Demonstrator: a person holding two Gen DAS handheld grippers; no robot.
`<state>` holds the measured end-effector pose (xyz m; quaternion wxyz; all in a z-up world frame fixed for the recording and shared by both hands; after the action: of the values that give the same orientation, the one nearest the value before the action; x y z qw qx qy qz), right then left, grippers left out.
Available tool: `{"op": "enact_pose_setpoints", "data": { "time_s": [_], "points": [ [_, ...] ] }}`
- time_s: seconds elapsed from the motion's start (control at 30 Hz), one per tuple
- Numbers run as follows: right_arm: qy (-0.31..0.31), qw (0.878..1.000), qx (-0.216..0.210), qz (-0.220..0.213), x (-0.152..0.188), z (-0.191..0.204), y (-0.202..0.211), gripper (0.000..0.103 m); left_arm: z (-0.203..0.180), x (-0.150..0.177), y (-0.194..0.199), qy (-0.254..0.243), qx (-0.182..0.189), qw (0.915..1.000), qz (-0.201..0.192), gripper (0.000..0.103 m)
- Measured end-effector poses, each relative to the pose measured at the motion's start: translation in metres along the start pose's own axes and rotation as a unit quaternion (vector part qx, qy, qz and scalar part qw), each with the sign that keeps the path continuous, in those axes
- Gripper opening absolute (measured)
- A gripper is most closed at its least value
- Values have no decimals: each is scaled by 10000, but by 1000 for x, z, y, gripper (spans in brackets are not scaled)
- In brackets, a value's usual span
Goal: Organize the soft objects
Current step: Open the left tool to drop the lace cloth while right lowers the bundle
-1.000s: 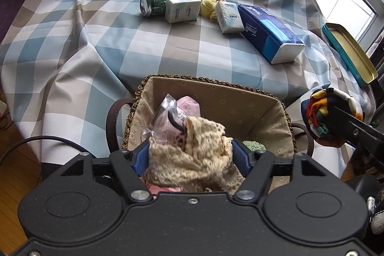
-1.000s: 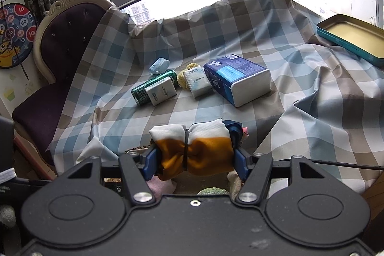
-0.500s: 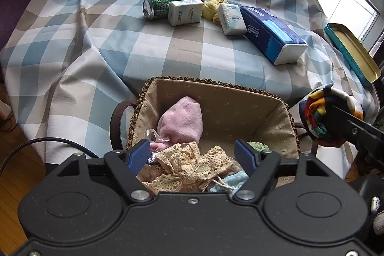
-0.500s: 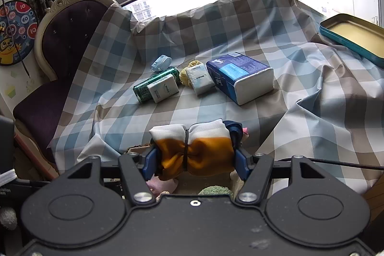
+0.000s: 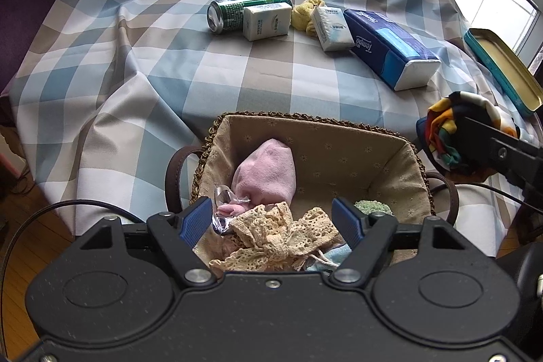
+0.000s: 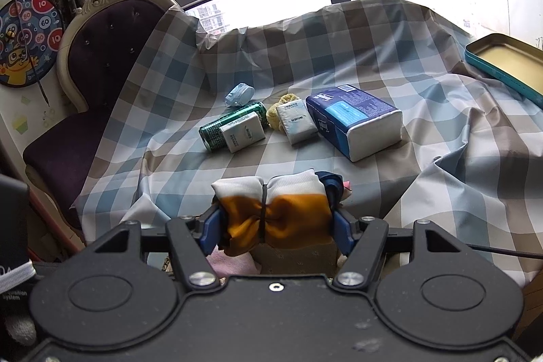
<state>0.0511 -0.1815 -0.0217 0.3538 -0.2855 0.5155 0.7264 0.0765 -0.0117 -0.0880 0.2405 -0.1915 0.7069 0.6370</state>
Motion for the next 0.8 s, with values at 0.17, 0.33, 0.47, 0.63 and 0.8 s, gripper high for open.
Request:
{"op": "enact_pose_setpoints", "data": {
  "time_s": [0.17,0.33,0.47,0.63,0.8],
  "points": [
    [32,9999,-38,-105,-5,4,-2,69,0,0,1,2,2,10000,2,73],
    [75,9998,-26,-171,-8,5,2,69,1,-1,1,6,-4,10000,-1,73],
    [78,9999,12,-142,-7,3,1,69,1,-1,1,4,-2,10000,-3,73],
    [52,9999,42,-99,-5,1,2,69,0,-2,2,-9,-17,10000,-23,73],
    [44,9999,61,-70,-4,1,1,69,0,-2,2,-12,-19,10000,-24,73]
  ]
}}
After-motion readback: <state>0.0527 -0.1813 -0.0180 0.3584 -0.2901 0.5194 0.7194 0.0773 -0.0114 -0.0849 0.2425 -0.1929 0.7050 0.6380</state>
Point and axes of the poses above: each gripper's, at about its wrist camera, not at the fingertips, and y roughly against the way its jaws point, z to its left, x to its underside, the point moved 9 cm from there along -y, roughly the way its jaws point, and after that the axes turned 5 degrees about -x, right-handed, at the moved point
